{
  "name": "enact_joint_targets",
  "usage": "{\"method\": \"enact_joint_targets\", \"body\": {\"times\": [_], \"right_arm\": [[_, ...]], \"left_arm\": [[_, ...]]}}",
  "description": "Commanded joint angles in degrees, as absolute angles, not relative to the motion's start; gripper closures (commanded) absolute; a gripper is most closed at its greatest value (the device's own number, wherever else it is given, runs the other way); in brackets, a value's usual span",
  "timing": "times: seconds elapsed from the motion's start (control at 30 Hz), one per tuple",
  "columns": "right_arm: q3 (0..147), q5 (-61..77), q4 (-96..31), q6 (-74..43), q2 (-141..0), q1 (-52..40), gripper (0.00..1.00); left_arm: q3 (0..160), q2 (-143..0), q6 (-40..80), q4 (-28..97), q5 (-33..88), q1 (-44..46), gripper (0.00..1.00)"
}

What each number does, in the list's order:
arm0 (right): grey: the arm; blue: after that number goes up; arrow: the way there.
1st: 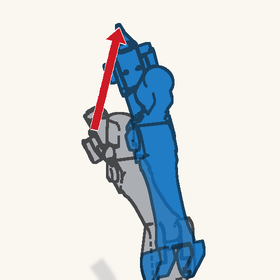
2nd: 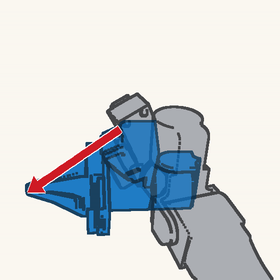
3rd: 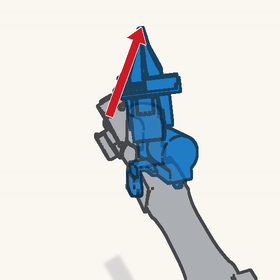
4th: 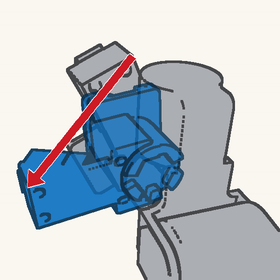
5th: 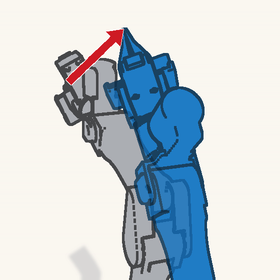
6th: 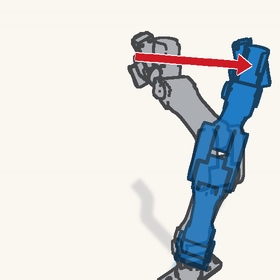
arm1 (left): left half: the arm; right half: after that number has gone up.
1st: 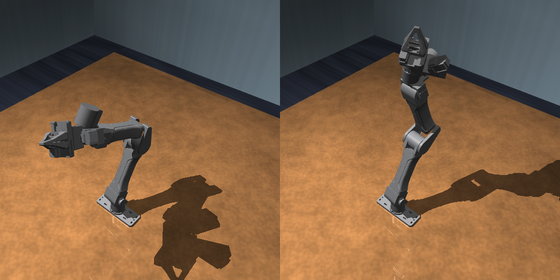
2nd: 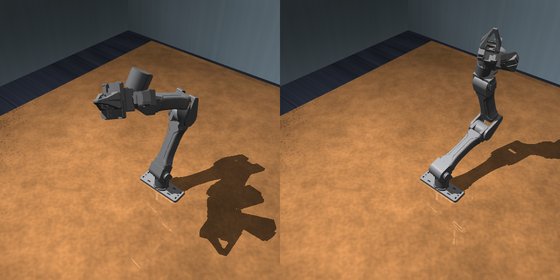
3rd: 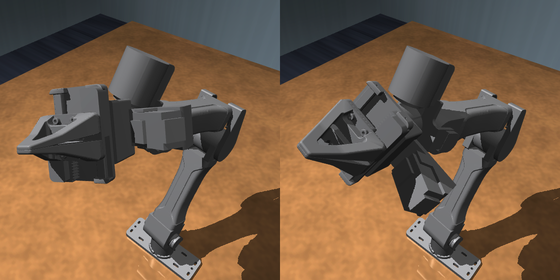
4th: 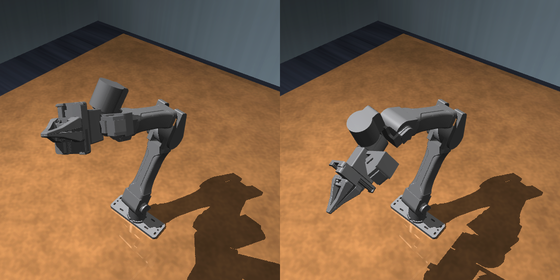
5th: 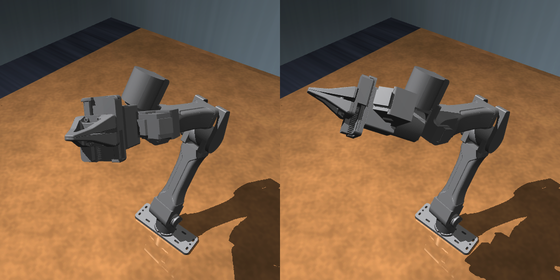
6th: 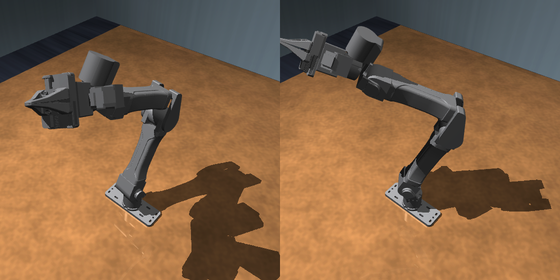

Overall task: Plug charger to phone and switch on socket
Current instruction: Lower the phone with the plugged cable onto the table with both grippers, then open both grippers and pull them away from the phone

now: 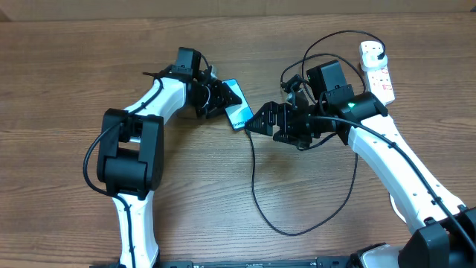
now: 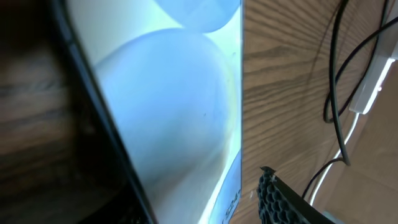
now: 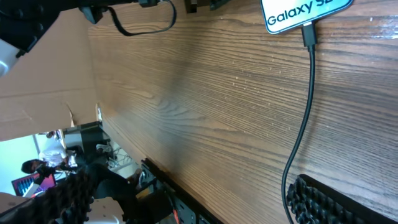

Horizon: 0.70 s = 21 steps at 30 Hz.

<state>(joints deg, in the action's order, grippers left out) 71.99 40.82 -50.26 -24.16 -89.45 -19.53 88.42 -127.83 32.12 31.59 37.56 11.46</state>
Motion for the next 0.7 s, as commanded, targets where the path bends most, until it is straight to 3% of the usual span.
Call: {"method": "enact_joint_targets", "body": {"times": [0.0, 0.37, 0.67], "right_arm": [[72.97, 39.88, -50.28, -23.57, -89.60, -19.42, 0.00], [72.97, 39.68, -50.48, -23.59, -89.60, -19.42, 0.00], [73.03, 27.59, -56.55, -23.57, -89.60, -19.42, 0.00]], "left_arm": [[87.59, -128.62, 31.27, 34.28, 32.10, 9.80, 0.50], [88.95, -128.55, 30.50, 39.77, 29.23, 8.60, 0.53], [97.82, -123.17, 27.97, 52.69, 23.83, 7.29, 0.47]]}}
